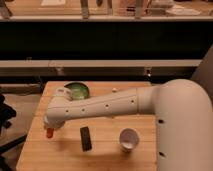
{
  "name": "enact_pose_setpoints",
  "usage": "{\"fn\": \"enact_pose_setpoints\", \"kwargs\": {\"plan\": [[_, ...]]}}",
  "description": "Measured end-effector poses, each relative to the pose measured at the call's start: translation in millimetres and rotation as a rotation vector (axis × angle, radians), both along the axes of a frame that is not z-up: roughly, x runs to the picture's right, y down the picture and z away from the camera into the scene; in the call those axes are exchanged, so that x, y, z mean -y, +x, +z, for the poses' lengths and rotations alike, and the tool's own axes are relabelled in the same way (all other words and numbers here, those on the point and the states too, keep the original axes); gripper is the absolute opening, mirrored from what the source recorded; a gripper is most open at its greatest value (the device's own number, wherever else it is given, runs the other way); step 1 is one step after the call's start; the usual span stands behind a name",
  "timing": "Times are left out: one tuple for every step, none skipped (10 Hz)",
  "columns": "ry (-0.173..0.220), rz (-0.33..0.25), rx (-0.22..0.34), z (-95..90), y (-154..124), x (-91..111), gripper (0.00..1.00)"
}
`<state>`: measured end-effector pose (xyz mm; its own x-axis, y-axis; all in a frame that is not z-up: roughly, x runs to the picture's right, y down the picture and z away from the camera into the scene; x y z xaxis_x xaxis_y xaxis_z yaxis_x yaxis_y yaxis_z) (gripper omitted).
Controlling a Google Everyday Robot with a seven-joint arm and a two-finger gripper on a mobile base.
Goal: Place the pepper in the ceramic cup
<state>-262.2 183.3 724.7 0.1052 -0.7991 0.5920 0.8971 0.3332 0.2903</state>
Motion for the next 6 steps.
{"fn": "enact_pose_setpoints", "kwargs": {"plan": [[0.004,0.007,-0.002,-1.3,1,2,0.00],[0.003,0.018,-0.006,-2.1,3,4,0.00],[0.005,0.036,-0.016,-1.0,12,10,0.00],[0.004,0.047,-0.023,0.5,18,13,0.00],[0.006,0.046,-0.021,0.2,19,15,0.00],[0.008,0.052,-0.022,0.5,23,18,0.00]]}}
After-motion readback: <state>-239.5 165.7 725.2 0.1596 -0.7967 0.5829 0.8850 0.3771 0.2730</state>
